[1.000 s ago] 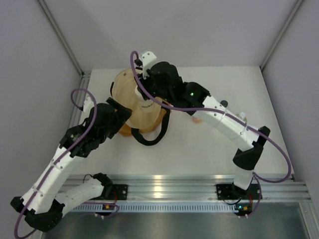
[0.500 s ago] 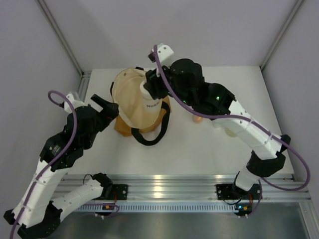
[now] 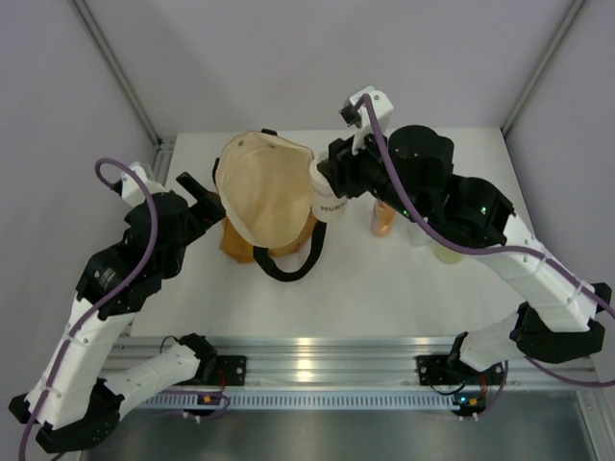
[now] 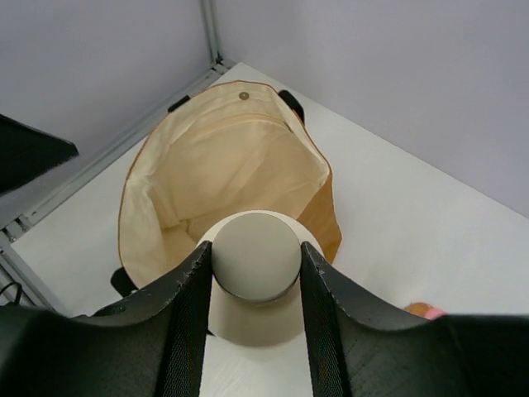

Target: Take the personal care products out of the canvas bag

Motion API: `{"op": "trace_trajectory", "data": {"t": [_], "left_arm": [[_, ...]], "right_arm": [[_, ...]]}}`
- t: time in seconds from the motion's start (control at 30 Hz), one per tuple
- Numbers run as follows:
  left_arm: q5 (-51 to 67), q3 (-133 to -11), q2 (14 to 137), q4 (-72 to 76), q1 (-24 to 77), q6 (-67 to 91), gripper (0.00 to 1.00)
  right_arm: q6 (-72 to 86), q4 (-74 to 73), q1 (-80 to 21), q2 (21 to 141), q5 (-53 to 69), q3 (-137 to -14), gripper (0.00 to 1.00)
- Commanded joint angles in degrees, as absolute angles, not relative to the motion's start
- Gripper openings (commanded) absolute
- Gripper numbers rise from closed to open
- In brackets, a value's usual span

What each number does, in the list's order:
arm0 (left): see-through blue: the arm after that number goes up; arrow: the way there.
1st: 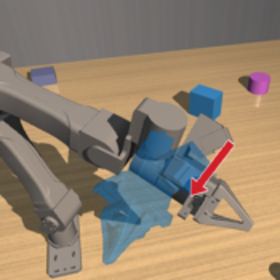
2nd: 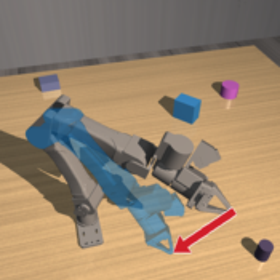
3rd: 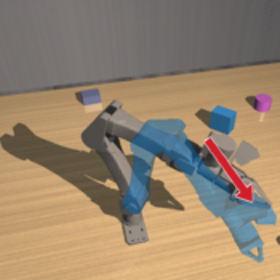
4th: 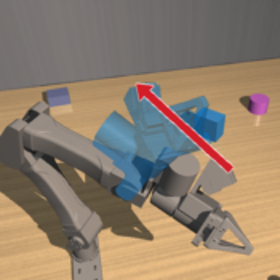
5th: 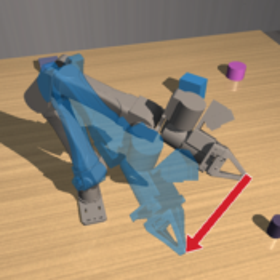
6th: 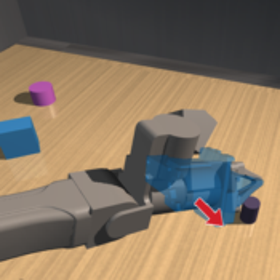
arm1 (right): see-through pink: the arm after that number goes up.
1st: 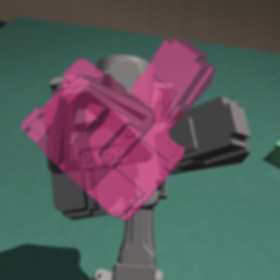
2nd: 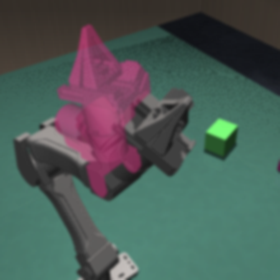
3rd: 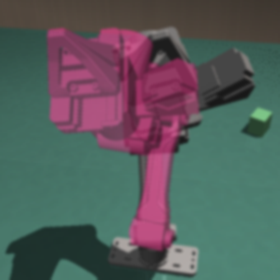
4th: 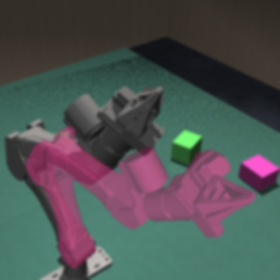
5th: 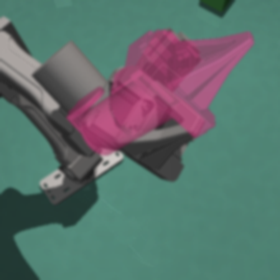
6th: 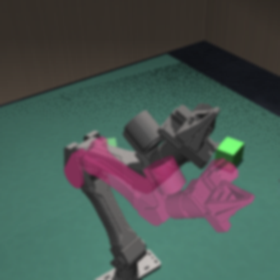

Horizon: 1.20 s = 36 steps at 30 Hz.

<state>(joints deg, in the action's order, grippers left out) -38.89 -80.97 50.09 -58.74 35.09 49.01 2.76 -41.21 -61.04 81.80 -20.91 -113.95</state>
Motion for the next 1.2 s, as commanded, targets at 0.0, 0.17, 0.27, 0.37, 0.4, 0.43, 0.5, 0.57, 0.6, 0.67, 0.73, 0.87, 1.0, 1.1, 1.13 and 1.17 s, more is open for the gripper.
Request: {"op": "trace_trajectory", "data": {"t": [0.0, 0.17, 0.27, 0.37, 0.4, 0.43, 0.5, 0.57, 0.6, 0.67, 0.73, 0.87, 1.0, 1.1, 1.13, 1.17], "left_arm": [[-42.5, -84.8, 51.1, -59.0, 35.2, 45.1, 0.98], [-42.5, -86.4, 51.6, -59.1, 35.2, 43.7, 0.98], [-41.4, -86.5, 51.5, -59.1, 35.2, 43.3, 0.98], [-40.5, -86.2, 51.5, -59.5, 35.2, 43.2, 0.98], [-40.2, -86.1, 51.4, -59.6, 35.2, 43.2, 0.98], [-40.0, -86.0, 51.4, -59.6, 35.2, 43.2, 0.98], [-39.5, -85.6, 51.2, -59.7, 35.2, 43.3, 0.98], [-39.1, -85.1, 51.0, -59.8, 35.2, 43.3, 0.98], [-39.0, -84.8, 50.6, -59.7, 35.2, 43.2, 0.98], [-38.9, -84.4, 50.5, -59.7, 35.2, 43.3, 0.98], [-38.6, -84.1, 50.2, -59.7, 35.2, 43.2, 0.98], [-38.0, -83.7, 50.1, -59.8, 35.2, 42.6, 0.98], [-38.1, -82.3, 49.4, -59.7, 35.2, 42.7, 0.98], [-37.5, -81.3, 49.0, -59.7, 35.2, 43.1, 0.98], [-37.2, -81.0, 48.8, -59.8, 35.2, 43.1, 0.98], [-37.0, -80.9, 48.5, -59.8, 35.2, 43.2, 0.98]], "right_arm": [[3.2, -34.4, -61.8, 76.9, -26.7, -111.4, 0.00], [5.0, -30.0, -59.6, 71.1, -28.4, -99.3, 0.00], [6.1, -27.4, -58.7, 67.6, -29.9, -92.7, 0.00], [7.1, -25.5, -57.0, 64.4, -30.6, -86.7, 0.00], [7.5, -24.6, -56.7, 62.8, -30.7, -84.7, 0.00], [8.1, -23.7, -55.4, 62.0, -30.6, -80.9, 0.00], [8.7, -21.1, -53.9, 59.3, -30.1, -77.0, 0.00], [9.2, -18.0, -52.0, 57.1, -30.1, -69.8, 0.00], [9.4, -14.5, -51.4, 55.0, -30.1, -67.1, 0.00], [10.1, -11.4, -49.1, 52.9, -29.6, -60.4, 0.00], [10.3, -7.0, -46.9, 50.3, -28.7, -54.6, 0.00], [9.8, -1.2, -44.4, 47.6, -28.4, -47.5, 0.00], [9.8, 6.0, -42.0, 46.1, -27.9, -41.0, 0.00], [9.2, 11.0, -40.7, 46.3, -28.6, -36.9, 0.00], [9.4, 11.8, -40.3, 46.5, -28.5, -35.4, 0.00], [9.5, 12.6, -39.8, 46.7, -28.1, -34.6, 0.00]]}}
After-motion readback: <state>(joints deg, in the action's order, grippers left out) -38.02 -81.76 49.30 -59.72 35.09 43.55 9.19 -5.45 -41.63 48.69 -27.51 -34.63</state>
